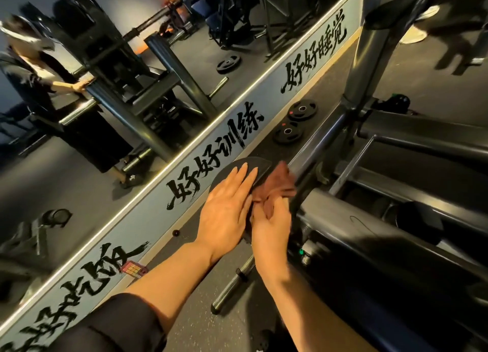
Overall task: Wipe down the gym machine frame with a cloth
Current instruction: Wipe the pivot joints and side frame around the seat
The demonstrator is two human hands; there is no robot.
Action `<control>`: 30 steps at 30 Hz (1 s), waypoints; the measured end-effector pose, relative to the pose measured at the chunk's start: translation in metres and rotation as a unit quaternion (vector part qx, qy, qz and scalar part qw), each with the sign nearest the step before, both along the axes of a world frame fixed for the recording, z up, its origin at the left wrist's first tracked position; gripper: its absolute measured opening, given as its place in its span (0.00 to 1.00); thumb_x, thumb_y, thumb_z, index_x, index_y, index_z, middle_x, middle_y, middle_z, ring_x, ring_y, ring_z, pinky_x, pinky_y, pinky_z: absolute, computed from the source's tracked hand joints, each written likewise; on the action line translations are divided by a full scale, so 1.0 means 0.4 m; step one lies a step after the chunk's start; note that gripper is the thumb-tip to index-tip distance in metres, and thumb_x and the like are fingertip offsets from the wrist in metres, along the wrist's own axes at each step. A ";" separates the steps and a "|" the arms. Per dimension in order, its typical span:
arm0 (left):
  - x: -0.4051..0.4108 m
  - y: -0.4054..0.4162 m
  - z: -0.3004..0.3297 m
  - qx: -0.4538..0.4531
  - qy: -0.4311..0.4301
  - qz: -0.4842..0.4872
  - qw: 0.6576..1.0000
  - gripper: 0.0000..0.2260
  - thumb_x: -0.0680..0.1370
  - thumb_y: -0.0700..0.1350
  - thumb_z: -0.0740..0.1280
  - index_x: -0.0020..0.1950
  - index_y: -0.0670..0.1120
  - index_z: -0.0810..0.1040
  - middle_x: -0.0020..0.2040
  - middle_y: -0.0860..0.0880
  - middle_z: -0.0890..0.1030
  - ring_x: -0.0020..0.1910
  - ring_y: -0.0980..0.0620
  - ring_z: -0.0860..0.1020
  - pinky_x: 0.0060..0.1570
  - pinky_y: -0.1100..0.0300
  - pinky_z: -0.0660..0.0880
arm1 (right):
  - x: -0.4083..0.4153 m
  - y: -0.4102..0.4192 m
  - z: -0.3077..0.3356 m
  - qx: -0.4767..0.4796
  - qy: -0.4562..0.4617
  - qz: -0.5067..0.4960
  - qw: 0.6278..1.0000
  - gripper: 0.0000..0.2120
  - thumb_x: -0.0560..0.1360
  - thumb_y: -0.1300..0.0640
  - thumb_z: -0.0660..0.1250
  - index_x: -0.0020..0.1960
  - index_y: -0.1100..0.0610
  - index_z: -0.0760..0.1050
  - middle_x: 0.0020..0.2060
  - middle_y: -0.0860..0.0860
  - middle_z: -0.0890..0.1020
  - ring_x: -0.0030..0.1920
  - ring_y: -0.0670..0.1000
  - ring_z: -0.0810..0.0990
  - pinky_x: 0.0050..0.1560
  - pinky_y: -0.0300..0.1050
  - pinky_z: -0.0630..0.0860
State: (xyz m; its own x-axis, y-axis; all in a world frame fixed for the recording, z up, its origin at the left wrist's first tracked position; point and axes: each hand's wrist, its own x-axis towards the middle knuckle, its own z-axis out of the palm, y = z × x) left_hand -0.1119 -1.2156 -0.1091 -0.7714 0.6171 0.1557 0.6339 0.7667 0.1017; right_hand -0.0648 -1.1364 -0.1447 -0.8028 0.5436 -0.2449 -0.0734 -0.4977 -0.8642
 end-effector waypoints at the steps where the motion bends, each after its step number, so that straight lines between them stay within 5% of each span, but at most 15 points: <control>1: 0.000 0.000 0.001 0.014 -0.007 -0.004 1.000 0.23 0.82 0.55 0.45 0.77 0.54 0.53 0.78 0.51 0.58 0.77 0.53 0.55 0.74 0.56 0.52 | -0.004 0.010 0.019 0.027 0.022 -0.013 0.999 0.21 0.78 0.72 0.59 0.67 0.58 0.72 0.61 0.47 0.77 0.60 0.40 0.76 0.64 0.36 0.72; 5: -0.003 -0.005 -0.002 0.023 -0.014 -0.004 1.000 0.22 0.83 0.55 0.45 0.77 0.56 0.53 0.78 0.53 0.57 0.78 0.55 0.53 0.75 0.57 0.51 | -0.022 0.004 0.004 0.043 0.020 -0.002 0.999 0.26 0.80 0.70 0.55 0.76 0.53 0.62 0.71 0.38 0.63 0.67 0.32 0.64 0.66 0.26 0.59; 9: 0.000 -0.002 -0.002 0.019 -0.019 0.006 1.000 0.23 0.82 0.58 0.43 0.77 0.57 0.53 0.78 0.54 0.56 0.78 0.56 0.52 0.75 0.59 0.49 | 0.001 -0.030 -0.037 -0.039 -0.008 0.030 0.999 0.27 0.77 0.76 0.53 0.71 0.56 0.67 0.59 0.43 0.76 0.54 0.29 0.75 0.65 0.34 0.70; 12: 0.009 0.005 0.008 0.058 -0.045 0.008 0.997 0.27 0.80 0.65 0.40 0.77 0.58 0.54 0.78 0.55 0.56 0.78 0.58 0.52 0.75 0.59 0.48 | 0.061 -0.083 -0.021 -0.089 0.035 0.063 0.993 0.28 0.78 0.76 0.52 0.73 0.55 0.65 0.64 0.49 0.75 0.57 0.33 0.76 0.55 0.27 0.72; 18: 0.019 0.006 0.012 0.096 -0.054 0.013 0.994 0.25 0.81 0.63 0.42 0.76 0.57 0.57 0.77 0.56 0.58 0.77 0.58 0.53 0.75 0.58 0.49 | 0.083 -0.107 -0.032 -0.062 0.079 0.079 0.992 0.30 0.80 0.75 0.52 0.76 0.52 0.60 0.67 0.43 0.73 0.63 0.35 0.74 0.58 0.27 0.70; 22: 0.024 0.010 0.011 0.061 -0.029 0.030 0.997 0.25 0.81 0.60 0.44 0.77 0.55 0.57 0.77 0.55 0.57 0.77 0.57 0.53 0.74 0.60 0.48 | 0.062 -0.094 -0.080 0.097 0.000 0.087 0.992 0.18 0.84 0.62 0.52 0.71 0.48 0.66 0.64 0.48 0.77 0.58 0.39 0.79 0.51 0.31 0.75; 25: 0.032 0.017 0.004 0.032 0.013 0.054 0.998 0.24 0.82 0.56 0.53 0.78 0.51 0.58 0.78 0.50 0.58 0.77 0.54 0.54 0.75 0.54 0.52 | 0.055 -0.073 -0.091 0.114 -0.025 0.140 0.983 0.16 0.85 0.59 0.53 0.71 0.54 0.67 0.66 0.56 0.75 0.60 0.51 0.78 0.50 0.37 0.78; 30: 0.172 -0.010 -0.079 0.081 0.067 -0.011 0.994 0.24 0.80 0.40 0.58 0.76 0.41 0.63 0.77 0.45 0.60 0.78 0.49 0.54 0.77 0.49 0.44 | 0.077 -0.043 -0.109 0.164 -0.058 0.149 0.973 0.17 0.85 0.57 0.50 0.69 0.60 0.70 0.59 0.58 0.79 0.49 0.45 0.83 0.41 0.33 0.78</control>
State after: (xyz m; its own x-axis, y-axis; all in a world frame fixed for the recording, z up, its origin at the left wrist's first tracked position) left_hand -0.0431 -1.2195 -0.1406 -0.7230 0.5929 0.3545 0.6671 0.7326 0.1354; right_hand -0.0340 -1.1538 -0.1884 -0.9144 0.3543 -0.1958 0.1400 -0.1770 -0.9742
